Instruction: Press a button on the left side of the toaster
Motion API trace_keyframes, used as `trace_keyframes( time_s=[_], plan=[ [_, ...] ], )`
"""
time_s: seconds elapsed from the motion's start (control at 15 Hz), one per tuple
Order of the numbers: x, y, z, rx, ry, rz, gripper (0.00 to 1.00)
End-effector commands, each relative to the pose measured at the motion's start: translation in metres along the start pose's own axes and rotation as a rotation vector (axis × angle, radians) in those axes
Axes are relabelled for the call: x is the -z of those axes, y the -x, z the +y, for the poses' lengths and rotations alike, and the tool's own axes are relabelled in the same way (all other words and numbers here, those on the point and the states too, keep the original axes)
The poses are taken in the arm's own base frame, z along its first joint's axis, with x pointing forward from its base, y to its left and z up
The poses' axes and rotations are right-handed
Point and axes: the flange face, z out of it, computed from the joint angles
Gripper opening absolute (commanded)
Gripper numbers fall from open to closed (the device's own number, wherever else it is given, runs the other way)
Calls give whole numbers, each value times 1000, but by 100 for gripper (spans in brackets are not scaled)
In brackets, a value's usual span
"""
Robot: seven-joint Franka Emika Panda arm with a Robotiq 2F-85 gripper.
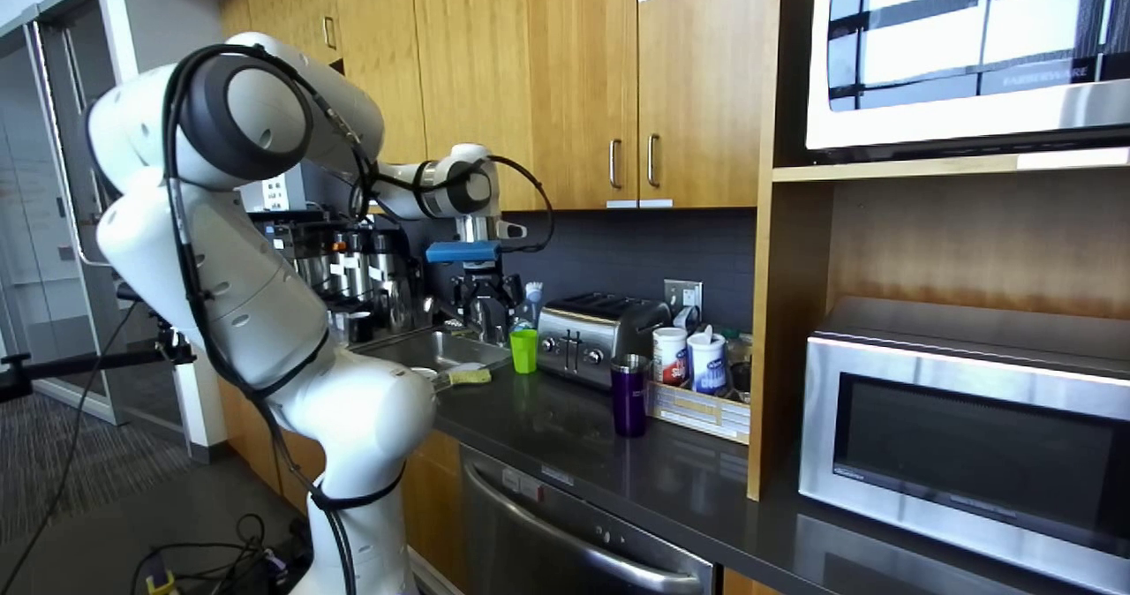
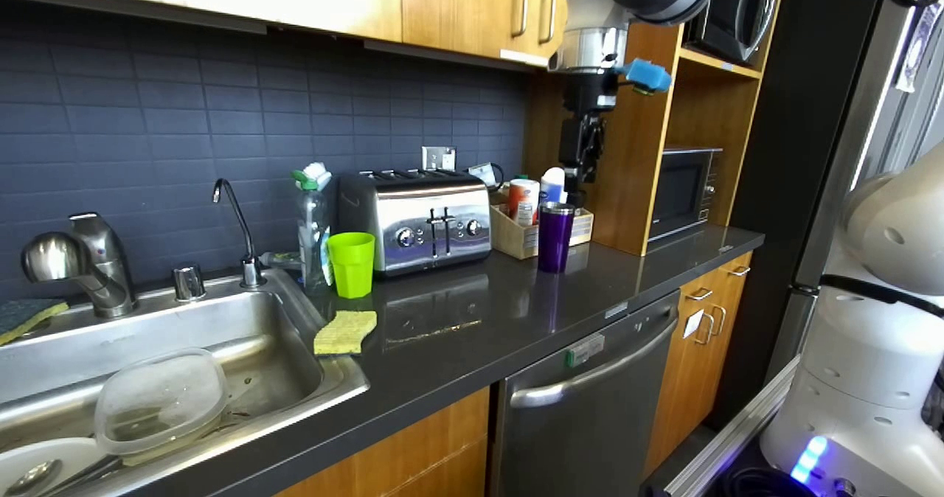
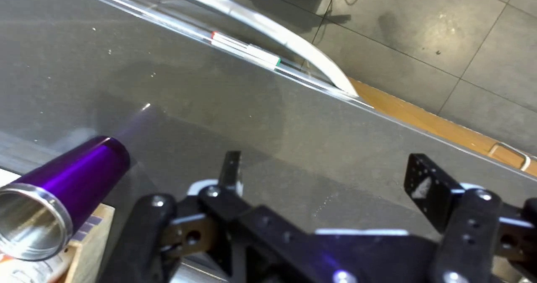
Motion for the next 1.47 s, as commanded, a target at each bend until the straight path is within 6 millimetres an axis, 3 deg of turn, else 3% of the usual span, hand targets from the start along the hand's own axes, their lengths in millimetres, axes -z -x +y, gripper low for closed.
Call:
trace_keyframes(
  time_s=[0.0,0.53,1.07,1.4],
  plan=[
    [-13,-32,-15,30,-36,9,100],
    [-33,-77,-36,48,-59,14,100],
    [-35,-99,-30,44,-70,26,100],
    [-41,-139,-18,-16,-72,67,100]
  ],
)
